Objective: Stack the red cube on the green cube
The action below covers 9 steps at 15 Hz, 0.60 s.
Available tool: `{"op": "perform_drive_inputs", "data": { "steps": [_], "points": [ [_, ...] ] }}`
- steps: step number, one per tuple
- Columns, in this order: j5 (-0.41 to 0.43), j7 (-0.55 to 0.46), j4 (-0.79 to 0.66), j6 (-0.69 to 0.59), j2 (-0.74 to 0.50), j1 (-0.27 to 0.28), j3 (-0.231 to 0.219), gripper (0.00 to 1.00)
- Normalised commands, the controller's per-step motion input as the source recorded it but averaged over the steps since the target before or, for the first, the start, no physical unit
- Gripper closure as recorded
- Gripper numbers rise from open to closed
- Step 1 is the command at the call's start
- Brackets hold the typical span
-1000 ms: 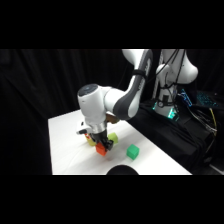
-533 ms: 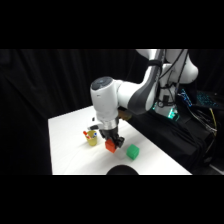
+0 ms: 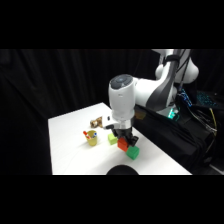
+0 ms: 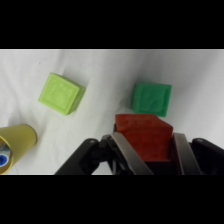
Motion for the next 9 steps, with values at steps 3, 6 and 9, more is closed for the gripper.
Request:
{"op": "perform_drive_inputs", "data": {
  "steps": [3,6,9],
  "points": [
    [0.055,0.14,-0.28,0.09,-0.26,0.057,0.048,0.73],
    [0.079,0.1,-0.23,0.12,-0.22,0.038,0.045,0.73],
    [0.12,0.03,-0.19,0.17,-0.17,0.011,0.046,0.73]
  ]
}}
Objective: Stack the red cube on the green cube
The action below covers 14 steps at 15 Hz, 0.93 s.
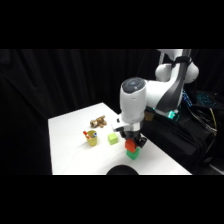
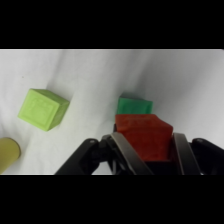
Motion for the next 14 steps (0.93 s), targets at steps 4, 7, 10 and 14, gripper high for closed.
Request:
{"op": "perform_drive_inputs", "data": {
  "steps": [4,7,10,14],
  "points": [
    [0.124,-0.01,-0.16,0.17,-0.13,-0.005,0.039,0.73],
    [0.126,-0.04,-0.14,0.16,-0.11,-0.02,0.036,0.73],
    [0.126,-0.05,-0.14,0.17,-0.1,-0.031,0.035,0.73],
    [0.112,-0.07,-0.13,0.19,-0.07,-0.044,0.022,0.73]
  ]
}}
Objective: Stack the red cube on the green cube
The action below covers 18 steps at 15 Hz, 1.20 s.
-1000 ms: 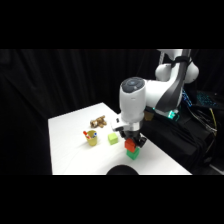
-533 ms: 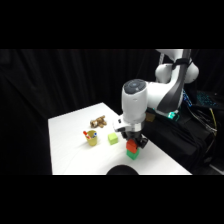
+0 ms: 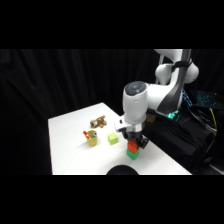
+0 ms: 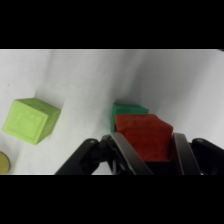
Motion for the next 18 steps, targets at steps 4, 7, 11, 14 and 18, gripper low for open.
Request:
{"op": "perform_drive_inputs", "data": {
  "steps": [4,7,11,14,18],
  "points": [
    [0.119,-0.11,-0.1,0.19,-0.03,-0.06,0.015,0.73],
    [0.126,-0.14,-0.08,0.17,-0.02,-0.061,0.017,0.73],
    [0.125,-0.15,-0.05,0.15,-0.02,-0.056,0.014,0.16],
    [0.131,-0.18,-0.01,0.13,0.0,-0.065,0.01,0.0],
    [0.117,-0.16,-0.03,0.1,-0.05,-0.037,0.01,0.0]
  ]
}}
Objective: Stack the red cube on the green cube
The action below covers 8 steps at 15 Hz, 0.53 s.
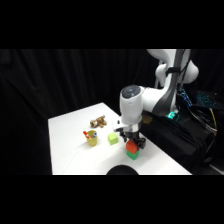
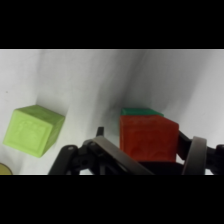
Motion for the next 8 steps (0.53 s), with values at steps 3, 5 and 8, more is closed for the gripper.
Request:
{"op": "perform_drive_inputs", "data": {
  "steps": [3,5,8],
  "points": [
    [0.096,-0.1,-0.05,0.02,-0.13,-0.004,0.01,0.01],
    [0.096,-0.06,-0.09,-0.03,-0.22,0.016,0.019,0.0],
    [0.062,-0.01,-0.12,-0.08,-0.3,0.043,0.01,0.0]
  ]
}}
